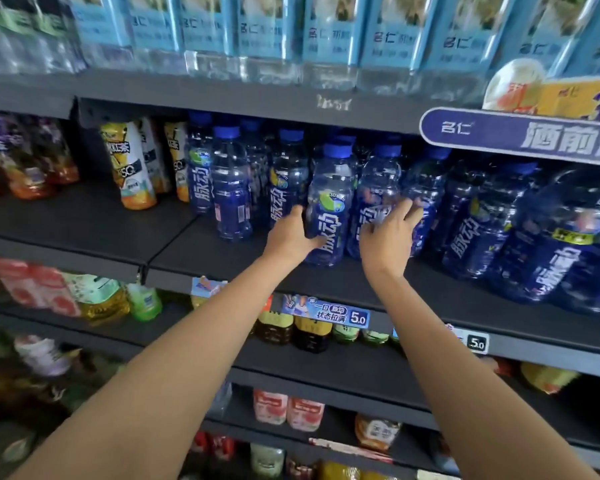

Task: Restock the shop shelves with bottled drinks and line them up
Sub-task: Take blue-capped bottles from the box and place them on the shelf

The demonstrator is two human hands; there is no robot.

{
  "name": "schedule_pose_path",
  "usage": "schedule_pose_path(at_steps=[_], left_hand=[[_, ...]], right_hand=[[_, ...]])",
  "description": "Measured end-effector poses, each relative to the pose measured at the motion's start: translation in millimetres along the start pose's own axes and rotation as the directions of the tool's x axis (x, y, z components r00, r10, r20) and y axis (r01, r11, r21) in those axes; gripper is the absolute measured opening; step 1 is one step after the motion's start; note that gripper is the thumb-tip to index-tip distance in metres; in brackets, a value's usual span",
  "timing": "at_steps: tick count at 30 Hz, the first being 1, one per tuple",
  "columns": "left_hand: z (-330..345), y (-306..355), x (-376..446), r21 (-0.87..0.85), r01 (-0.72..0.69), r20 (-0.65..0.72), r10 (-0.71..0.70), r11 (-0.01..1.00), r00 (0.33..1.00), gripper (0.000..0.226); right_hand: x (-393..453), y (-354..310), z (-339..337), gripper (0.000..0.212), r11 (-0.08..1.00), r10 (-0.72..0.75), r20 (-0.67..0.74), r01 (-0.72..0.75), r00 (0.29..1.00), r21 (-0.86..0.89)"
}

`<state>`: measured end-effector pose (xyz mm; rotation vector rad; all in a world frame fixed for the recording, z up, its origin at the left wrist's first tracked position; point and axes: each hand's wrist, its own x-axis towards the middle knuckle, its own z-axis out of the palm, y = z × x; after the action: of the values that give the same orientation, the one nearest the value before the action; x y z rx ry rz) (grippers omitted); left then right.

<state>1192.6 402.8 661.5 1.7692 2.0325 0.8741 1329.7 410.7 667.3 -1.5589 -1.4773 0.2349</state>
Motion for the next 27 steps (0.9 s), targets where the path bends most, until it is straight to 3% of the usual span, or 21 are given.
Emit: schedule_pose_path(at_steps=[4, 6, 10, 13, 15, 16, 18, 20, 21, 24, 27], left_hand=[[-2.3, -26.2, -15.9, -0.16, -0.015, -0.113, -0.003, 0.987, 0.994, 0.05], [-21.6, -51.1, -33.1, -0.26, -0.042, -0.247, -0.024, 0.965, 0.969, 0.045], [-77.7, -132.2, -80.9, -0.267, -0.079, -0.484, -0.063, 0.96, 0.873, 0.037], [-126.8, -217.0, -123.0, -0.314, 0.054, -0.562, -0.231, 0.948, 0.794, 0.034], [-155.8, -280.2, -158.7, -0.346, 0.206, -0.522, -0.37, 0.915, 0.769, 0.035], [-168.4, -314.1, -179.6, -0.342, 0.306, -0.454, -0.441, 0.889, 0.774, 0.035], [-189.4, -387.2, -226.3, -0.297, 0.491, -0.32, -0.57, 0.819, 0.757, 0.032], [-214.6, -458.4, -275.9, -0.306, 0.62, -0.284, -0.691, 0.723, 0.665, 0.029], [-229.8, -492.0, -297.5, -0.331, 0.664, -0.284, -0.742, 0.67, 0.607, 0.029], [-283.2, -571.6, -354.6, -0.358, 0.789, -0.251, -0.865, 0.499, 0.434, 0.028], [-332.2, -638.0, -392.6, -0.376, 0.836, -0.236, -0.914, 0.399, 0.33, 0.032]], right_hand=[[-23.6, -39.7, 1.3, 0.034, 0.922, -0.313, -0.095, 0.326, 0.945, 0.206], [-41.0, -63.1, 9.8, 0.034, 0.868, -0.441, -0.032, 0.435, 0.897, 0.241], [-91.0, -121.8, 56.8, 0.032, 0.756, -0.637, 0.116, 0.588, 0.762, 0.287], [-150.0, -178.6, 115.4, 0.032, 0.662, -0.748, 0.229, 0.678, 0.623, 0.32], [-200.6, -219.9, 158.1, 0.033, 0.616, -0.786, 0.33, 0.701, 0.522, 0.359], [-228.6, -239.6, 182.5, 0.034, 0.59, -0.799, 0.402, 0.71, 0.447, 0.384], [-285.9, -274.6, 233.3, 0.032, 0.527, -0.789, 0.57, 0.732, 0.231, 0.433], [-343.2, -304.1, 284.3, 0.03, 0.466, -0.724, 0.689, 0.73, -0.01, 0.5], [-368.8, -319.0, 307.7, 0.03, 0.444, -0.694, 0.714, 0.726, -0.093, 0.525], [-434.0, -361.9, 369.4, 0.031, 0.502, -0.564, 0.804, 0.693, -0.191, 0.517], [-483.9, -400.2, 425.5, 0.033, 0.548, -0.419, 0.862, 0.679, -0.284, 0.49]])
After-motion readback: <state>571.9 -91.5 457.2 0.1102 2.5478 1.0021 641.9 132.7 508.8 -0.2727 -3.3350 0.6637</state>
